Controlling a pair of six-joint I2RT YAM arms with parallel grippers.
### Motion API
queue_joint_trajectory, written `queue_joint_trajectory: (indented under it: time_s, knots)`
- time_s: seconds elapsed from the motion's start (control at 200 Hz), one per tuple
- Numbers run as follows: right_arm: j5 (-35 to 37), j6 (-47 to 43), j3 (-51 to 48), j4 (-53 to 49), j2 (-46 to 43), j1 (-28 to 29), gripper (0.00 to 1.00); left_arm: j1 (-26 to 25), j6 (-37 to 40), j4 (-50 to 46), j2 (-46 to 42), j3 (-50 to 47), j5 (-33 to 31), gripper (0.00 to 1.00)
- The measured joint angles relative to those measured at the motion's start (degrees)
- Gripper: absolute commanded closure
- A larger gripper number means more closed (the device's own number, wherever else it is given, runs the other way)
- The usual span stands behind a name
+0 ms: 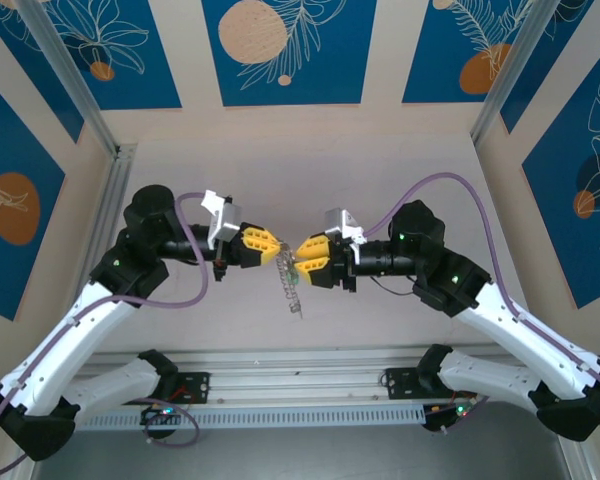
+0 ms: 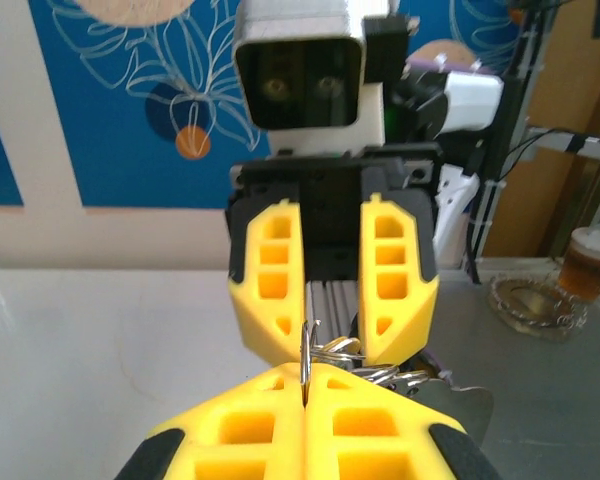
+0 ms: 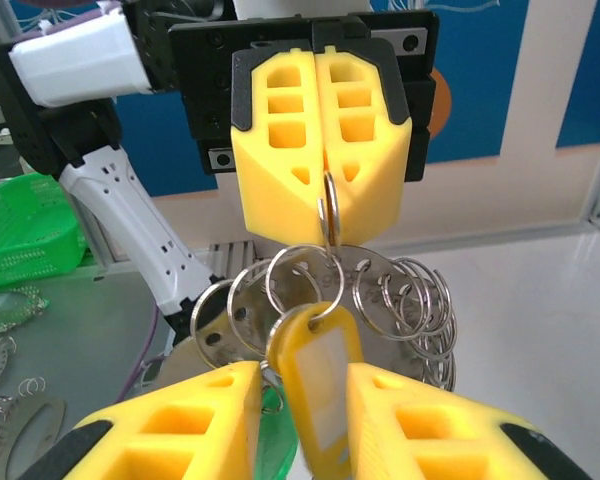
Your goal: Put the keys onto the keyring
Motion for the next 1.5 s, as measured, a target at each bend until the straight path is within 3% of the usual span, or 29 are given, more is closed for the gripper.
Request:
queue_joint_trajectory:
  time_s: [0.285, 0.47, 0.715, 1.501]
  knots:
    - [-4.61, -0.55, 4.72, 3.50, 0.83, -0.02, 0.73, 0.00, -7.10, 10.71, -1.09, -3.41, 1.31, 1.00]
    - [-7.89, -0.20, 6.84, 4.24, 1.07, -0.02, 0.82, 0.00, -9.11, 14.38, -1.09, -3.74, 1.33, 1.00]
    - [-9.62, 1.03, 7.28, 4.28, 3.58, -0.02, 0.83, 0.00, -11.56, 19.30, -1.09, -3.85, 1.57, 1.00]
    - [-8.85, 4.42, 8.46, 5.81, 5.86, -1.64, 0.88, 0.00, -14.62, 23.12, -1.09, -4.48, 3.04, 1.00]
